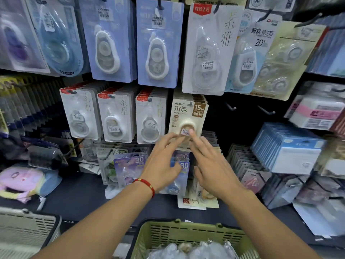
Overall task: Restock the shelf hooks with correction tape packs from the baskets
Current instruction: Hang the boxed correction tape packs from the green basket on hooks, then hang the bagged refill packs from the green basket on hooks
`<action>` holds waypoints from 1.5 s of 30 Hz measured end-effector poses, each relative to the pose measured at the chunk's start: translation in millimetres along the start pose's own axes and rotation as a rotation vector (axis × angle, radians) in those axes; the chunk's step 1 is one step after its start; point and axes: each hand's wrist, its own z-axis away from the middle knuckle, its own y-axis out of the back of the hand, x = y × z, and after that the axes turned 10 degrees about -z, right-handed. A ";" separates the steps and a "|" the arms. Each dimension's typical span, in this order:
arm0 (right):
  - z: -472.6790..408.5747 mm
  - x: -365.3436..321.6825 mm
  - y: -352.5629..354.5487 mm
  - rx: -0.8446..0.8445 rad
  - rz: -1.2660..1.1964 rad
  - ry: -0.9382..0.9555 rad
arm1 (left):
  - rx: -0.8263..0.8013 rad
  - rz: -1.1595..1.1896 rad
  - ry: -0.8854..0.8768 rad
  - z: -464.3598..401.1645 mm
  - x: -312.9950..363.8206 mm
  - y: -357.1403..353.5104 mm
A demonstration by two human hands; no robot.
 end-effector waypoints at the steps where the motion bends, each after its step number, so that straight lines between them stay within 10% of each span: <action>1: 2.9 1.5 1.8 0.001 -0.023 0.009 | -0.009 0.011 -0.001 1.3 0.4 -0.4; 7: 53.7 26.8 -10.3 0.003 -0.168 -0.096 | -0.142 -0.124 0.098 20.7 -1.7 -5.5; 16: 206.1 113.6 -91.3 -0.329 -0.169 -0.941 | -0.525 -0.494 0.344 140.1 -69.4 -97.8; 23: 266.6 127.3 -151.7 -0.083 -0.352 -1.172 | -0.449 -0.410 0.752 191.5 -88.2 -149.1; 35: 302.2 194.0 -131.3 -0.087 -0.216 -1.185 | -0.396 -0.390 0.794 190.9 -25.9 -202.1; 39: 303.9 187.3 -112.4 -0.259 0.081 -0.834 | -0.348 -0.348 0.809 195.6 -14.8 -208.2; 45: 286.6 151.1 -118.5 -0.543 -0.327 -0.714 | -0.190 -0.403 0.867 183.1 24.4 -215.8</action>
